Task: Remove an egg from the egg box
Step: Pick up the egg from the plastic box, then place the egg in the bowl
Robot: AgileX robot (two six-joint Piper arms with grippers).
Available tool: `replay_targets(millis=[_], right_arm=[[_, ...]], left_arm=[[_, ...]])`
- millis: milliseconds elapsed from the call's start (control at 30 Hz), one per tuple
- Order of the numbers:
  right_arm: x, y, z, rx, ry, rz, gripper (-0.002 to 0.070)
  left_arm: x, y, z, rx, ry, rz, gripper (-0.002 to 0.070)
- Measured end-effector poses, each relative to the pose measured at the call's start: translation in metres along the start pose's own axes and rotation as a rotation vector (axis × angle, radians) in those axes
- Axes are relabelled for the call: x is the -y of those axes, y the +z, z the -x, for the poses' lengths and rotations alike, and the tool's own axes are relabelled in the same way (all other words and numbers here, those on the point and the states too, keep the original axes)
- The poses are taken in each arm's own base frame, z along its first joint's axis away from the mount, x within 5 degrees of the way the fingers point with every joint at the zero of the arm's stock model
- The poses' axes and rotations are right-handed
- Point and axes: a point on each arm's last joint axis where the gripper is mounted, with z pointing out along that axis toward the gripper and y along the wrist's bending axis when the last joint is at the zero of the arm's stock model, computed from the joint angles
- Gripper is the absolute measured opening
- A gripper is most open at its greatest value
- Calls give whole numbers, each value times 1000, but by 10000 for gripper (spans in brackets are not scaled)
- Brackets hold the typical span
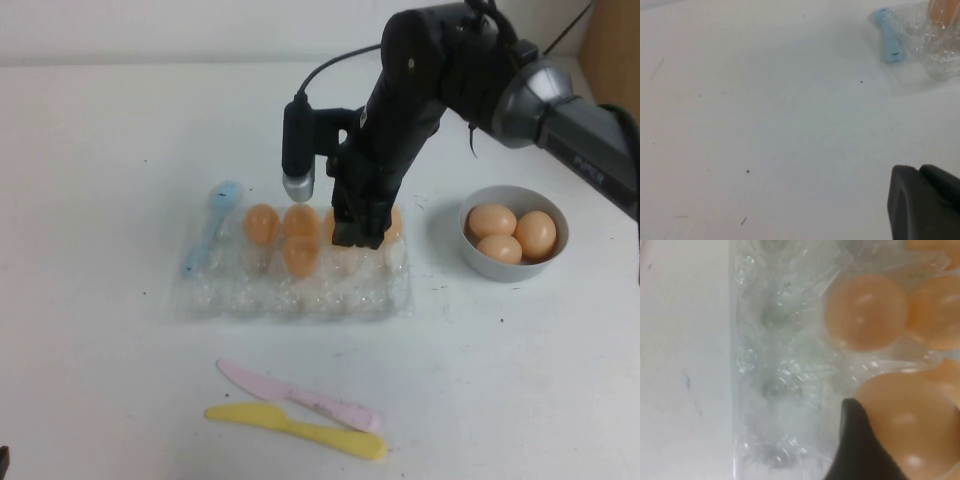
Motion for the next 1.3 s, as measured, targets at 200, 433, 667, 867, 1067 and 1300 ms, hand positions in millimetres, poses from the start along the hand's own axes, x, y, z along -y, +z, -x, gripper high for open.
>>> replay_targets(millis=[200, 433, 667, 867, 1067, 1300], right_arm=[[3, -32, -4, -57, 30, -113, 347], [24, -77, -38, -85, 220, -243, 346], [34, -76, -86, -152, 380, -226, 344], [29, -51, -121, -234, 446, -135, 344], [29, -46, -137, -241, 491, -102, 344], [36, -39, -140, -207, 498, -139, 420]], left_arm=[[0, 0, 0, 0, 0, 0, -4], [0, 0, 0, 0, 0, 0, -4], [0, 0, 0, 0, 0, 0, -4], [0, 0, 0, 0, 0, 0, -4], [0, 0, 0, 0, 0, 0, -4], [0, 0, 0, 0, 0, 0, -4]])
